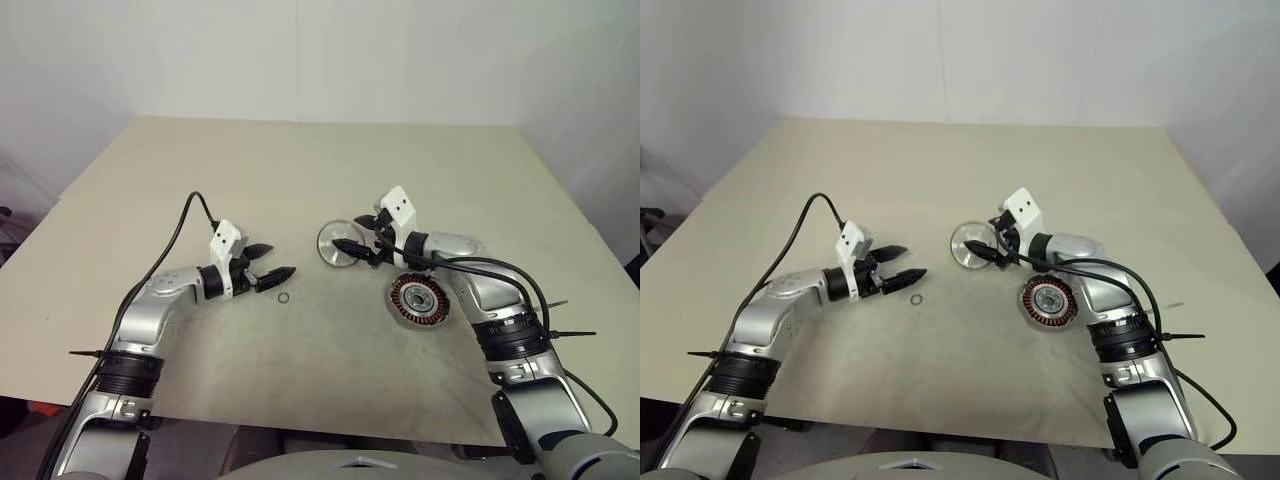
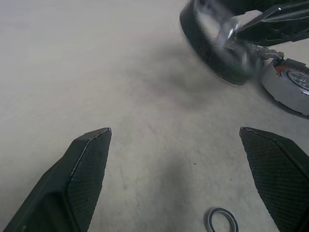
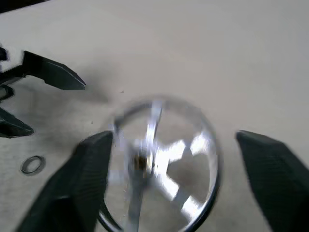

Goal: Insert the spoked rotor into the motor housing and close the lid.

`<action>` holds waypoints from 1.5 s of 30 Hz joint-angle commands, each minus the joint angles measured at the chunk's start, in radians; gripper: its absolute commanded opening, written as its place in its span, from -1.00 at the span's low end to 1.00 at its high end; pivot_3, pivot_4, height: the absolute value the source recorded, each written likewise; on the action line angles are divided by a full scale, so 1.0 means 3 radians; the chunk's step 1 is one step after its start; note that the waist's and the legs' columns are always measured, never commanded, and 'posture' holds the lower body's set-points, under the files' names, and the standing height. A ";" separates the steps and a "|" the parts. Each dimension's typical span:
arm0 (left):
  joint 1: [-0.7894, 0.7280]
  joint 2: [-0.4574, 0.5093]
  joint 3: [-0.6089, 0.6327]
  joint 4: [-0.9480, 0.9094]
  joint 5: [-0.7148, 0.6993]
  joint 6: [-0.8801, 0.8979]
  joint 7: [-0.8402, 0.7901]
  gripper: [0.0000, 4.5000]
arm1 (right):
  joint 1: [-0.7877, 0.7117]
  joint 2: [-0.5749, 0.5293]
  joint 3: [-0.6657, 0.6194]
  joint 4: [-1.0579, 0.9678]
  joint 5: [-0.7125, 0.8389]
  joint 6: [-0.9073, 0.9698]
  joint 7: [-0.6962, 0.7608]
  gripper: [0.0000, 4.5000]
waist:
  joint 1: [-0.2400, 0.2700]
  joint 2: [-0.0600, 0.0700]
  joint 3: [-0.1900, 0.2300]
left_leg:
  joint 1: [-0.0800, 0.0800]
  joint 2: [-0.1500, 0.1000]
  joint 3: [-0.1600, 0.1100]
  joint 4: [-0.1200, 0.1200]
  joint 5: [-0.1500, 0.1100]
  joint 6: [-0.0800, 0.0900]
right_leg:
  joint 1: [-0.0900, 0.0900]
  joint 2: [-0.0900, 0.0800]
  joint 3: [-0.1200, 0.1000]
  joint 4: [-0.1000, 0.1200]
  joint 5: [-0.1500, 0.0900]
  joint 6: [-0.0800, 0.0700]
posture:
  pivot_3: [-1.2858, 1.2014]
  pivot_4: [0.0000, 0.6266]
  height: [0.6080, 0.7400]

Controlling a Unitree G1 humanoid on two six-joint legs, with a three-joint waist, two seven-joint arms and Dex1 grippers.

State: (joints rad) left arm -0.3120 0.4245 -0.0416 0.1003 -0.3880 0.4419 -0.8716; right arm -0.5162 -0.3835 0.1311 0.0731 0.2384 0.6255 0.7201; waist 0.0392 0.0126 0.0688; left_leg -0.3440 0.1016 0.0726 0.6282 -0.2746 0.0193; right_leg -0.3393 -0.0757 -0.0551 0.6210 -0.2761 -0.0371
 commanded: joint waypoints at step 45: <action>-0.0020 0.0017 0.0001 -0.0042 0.0002 -0.0057 -0.0098 1.00 | 0.1593 -0.2010 -0.0835 -0.1603 0.0216 -0.0355 0.1047 0.98 | 0.0024 0.0000 0.0003 | -0.0018 0.0004 0.0002 0.0002 0.0010 0.0013 | -0.0020 0.0002 0.0001 0.0005 0.0004 -0.0008 | 0.03 -1.00 1.00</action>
State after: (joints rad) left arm -0.3056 0.4209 -0.0484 0.1055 -0.3869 0.4363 -0.8916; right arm -0.0275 -0.9543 -0.0667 -0.3577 0.2777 0.5449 1.0045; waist 0.0463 0.0126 0.0697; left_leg -0.3491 0.1029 0.0730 0.6288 -0.2715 0.0233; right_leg -0.3453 -0.0750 -0.0548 0.6224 -0.2747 -0.0394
